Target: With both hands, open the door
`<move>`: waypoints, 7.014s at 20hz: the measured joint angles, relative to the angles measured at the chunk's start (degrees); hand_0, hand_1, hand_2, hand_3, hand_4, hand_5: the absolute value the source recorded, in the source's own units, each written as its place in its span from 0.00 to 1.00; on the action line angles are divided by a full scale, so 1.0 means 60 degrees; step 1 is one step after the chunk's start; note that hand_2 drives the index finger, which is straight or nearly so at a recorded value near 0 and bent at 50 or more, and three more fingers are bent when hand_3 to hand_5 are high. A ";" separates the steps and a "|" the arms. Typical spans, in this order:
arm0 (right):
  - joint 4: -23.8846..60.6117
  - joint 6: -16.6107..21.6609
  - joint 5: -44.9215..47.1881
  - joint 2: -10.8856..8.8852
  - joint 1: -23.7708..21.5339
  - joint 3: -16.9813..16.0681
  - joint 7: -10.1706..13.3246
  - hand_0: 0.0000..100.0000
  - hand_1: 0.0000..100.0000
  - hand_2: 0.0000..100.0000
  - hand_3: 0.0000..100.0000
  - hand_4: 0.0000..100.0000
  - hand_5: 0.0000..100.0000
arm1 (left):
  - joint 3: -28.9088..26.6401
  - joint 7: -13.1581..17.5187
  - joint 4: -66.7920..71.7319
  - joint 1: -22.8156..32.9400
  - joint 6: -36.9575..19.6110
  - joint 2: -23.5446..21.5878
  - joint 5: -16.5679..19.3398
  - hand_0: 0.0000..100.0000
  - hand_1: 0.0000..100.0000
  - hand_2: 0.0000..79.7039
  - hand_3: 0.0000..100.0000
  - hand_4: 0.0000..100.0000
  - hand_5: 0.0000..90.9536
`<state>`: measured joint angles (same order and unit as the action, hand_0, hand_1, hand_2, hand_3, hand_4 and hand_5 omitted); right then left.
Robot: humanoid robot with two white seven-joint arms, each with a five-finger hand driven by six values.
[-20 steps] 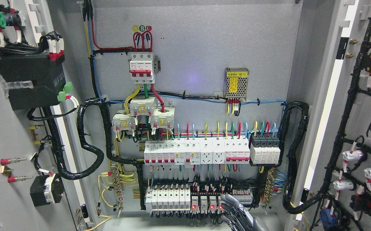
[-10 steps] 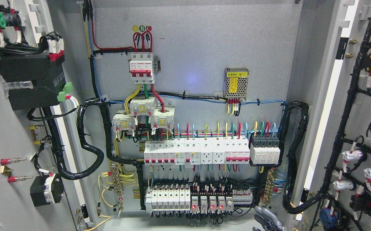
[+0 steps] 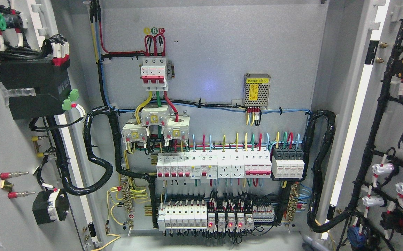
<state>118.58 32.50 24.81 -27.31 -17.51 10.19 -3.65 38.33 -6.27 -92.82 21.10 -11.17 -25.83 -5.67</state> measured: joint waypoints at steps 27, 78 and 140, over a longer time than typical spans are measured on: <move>0.0170 0.1446 0.0668 -0.0208 -0.0826 -0.2302 0.0112 0.19 0.00 0.00 0.00 0.00 0.00 | -0.0976 -0.0022 -0.3416 -0.1709 -0.0957 0.0840 -0.0220 0.00 0.00 0.00 0.00 0.00 0.00; 0.0047 0.1315 0.2331 0.0349 -0.1887 -0.3993 0.0108 0.19 0.00 0.00 0.00 0.00 0.00 | -0.5188 -0.0072 -0.4077 -0.1590 -0.2560 0.2381 -0.2181 0.00 0.00 0.00 0.00 0.00 0.00; -0.0567 0.0760 0.3590 0.0411 -0.2148 -0.4835 0.0056 0.19 0.00 0.00 0.00 0.00 0.00 | -0.9184 -0.0055 -0.2516 -0.1305 -0.2470 0.0405 -0.6393 0.00 0.00 0.00 0.00 0.00 0.00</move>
<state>115.18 37.06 46.36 -24.85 -30.40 -18.82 -3.31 -16.78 -6.60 -107.91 13.28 -25.99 -23.41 -44.03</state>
